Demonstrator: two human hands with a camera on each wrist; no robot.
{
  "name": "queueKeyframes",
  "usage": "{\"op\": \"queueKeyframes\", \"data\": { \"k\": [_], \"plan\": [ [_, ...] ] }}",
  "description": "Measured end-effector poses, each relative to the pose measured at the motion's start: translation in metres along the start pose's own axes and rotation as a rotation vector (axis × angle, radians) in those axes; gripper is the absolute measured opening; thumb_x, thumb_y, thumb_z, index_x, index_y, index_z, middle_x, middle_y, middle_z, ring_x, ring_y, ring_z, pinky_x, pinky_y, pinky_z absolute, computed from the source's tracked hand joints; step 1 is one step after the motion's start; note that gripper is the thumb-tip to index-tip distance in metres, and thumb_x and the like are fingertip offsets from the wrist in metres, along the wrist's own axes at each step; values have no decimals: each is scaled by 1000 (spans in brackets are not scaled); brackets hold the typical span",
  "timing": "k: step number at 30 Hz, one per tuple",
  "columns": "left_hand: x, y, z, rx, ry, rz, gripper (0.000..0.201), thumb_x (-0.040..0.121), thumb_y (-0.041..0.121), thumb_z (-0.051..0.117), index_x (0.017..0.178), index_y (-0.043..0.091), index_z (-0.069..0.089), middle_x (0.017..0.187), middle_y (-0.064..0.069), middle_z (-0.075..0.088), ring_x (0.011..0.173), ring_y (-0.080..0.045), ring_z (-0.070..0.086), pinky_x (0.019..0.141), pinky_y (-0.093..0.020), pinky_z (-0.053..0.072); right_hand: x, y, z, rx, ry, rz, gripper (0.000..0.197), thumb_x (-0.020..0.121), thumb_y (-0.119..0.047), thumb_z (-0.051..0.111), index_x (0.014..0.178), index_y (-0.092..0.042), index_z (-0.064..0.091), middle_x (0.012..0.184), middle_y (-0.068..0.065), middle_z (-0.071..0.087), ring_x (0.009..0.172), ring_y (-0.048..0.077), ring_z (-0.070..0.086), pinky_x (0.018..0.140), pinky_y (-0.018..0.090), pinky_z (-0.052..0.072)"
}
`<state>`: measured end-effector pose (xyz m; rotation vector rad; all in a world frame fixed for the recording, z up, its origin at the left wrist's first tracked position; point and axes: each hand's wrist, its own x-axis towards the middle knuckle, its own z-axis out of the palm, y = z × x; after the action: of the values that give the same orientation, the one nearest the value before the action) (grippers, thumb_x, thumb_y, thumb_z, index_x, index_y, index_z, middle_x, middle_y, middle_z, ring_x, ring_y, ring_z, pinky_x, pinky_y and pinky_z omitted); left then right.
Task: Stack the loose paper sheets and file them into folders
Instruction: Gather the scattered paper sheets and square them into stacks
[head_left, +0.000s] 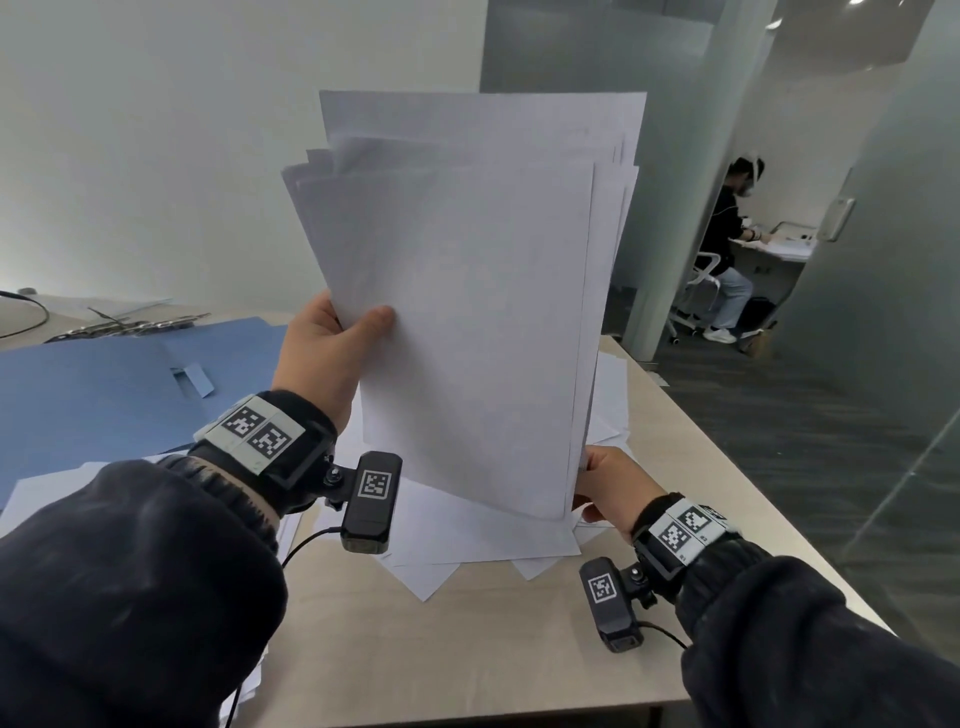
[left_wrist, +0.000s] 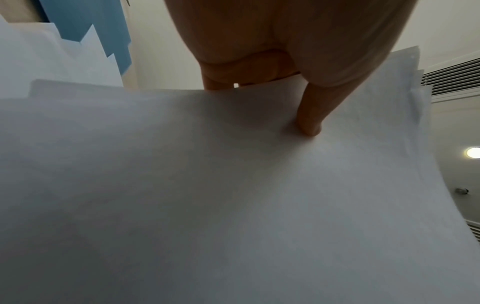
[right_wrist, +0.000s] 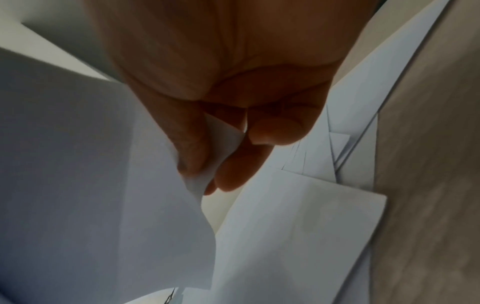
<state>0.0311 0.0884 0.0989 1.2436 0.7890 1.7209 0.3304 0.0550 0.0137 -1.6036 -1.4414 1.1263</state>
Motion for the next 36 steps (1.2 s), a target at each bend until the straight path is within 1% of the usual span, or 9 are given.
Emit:
{"op": "queueKeyframes", "data": {
  "k": [3,6,8,12,14,18,21,31,36],
  "plan": [
    [2,0,-2,8,26,-4,19,96,0,61,103,17,69,98,-1,77,88,-21,71,86,-44,57,-2,3,-3,1,-32,3,15,89,-14,63,99,-12,74,91,7,77,66,12,66,59,23,43],
    [5,-1,-2,0,50,-8,17,96,1,62,102,16,68,96,0,77,85,-20,71,83,-42,58,1,8,-2,-126,-12,-74,22,82,-26,64,88,-6,73,87,6,76,75,14,64,74,29,49],
    [5,-4,-2,-5,61,-11,17,96,1,63,100,17,68,92,2,77,83,-18,72,79,-38,58,3,7,0,-153,26,-164,19,88,-18,63,90,-2,74,90,9,76,81,15,66,79,29,52],
    [3,-9,-2,-9,66,-23,17,95,1,63,100,16,69,93,2,78,84,-19,72,79,-38,58,4,-1,4,-121,83,-246,17,93,-11,64,78,-14,72,73,-7,72,69,2,62,65,18,50],
    [4,-11,-3,-14,73,-28,17,95,1,63,101,16,70,94,1,78,83,-19,72,78,-37,58,4,-3,6,-41,95,-272,18,96,-11,61,88,-19,76,85,-9,77,78,3,68,68,18,52],
    [6,-15,-9,-17,72,-45,17,94,3,65,106,14,70,97,-2,77,85,-21,72,78,-38,57,6,-9,7,167,189,-309,23,99,-12,59,94,-20,80,97,1,78,96,20,73,86,38,58],
    [6,-16,-10,-19,72,-43,18,93,3,66,107,14,71,97,-3,77,85,-21,71,78,-37,57,10,-11,3,239,246,-287,19,96,-15,62,90,-18,80,98,10,77,90,26,69,92,50,54],
    [2,-26,-6,-2,63,-81,23,96,2,63,116,11,68,101,-4,76,86,-20,72,78,-33,58,10,-1,-2,254,202,-266,14,90,-10,67,83,-16,78,94,13,77,90,31,70,90,51,53],
    [-7,-35,-3,8,53,-103,24,97,2,62,118,11,68,104,-4,77,88,-20,73,76,-31,59,19,-6,3,198,269,-302,19,95,-13,57,86,-11,74,94,11,77,100,38,69,95,58,52]
  ]
}}
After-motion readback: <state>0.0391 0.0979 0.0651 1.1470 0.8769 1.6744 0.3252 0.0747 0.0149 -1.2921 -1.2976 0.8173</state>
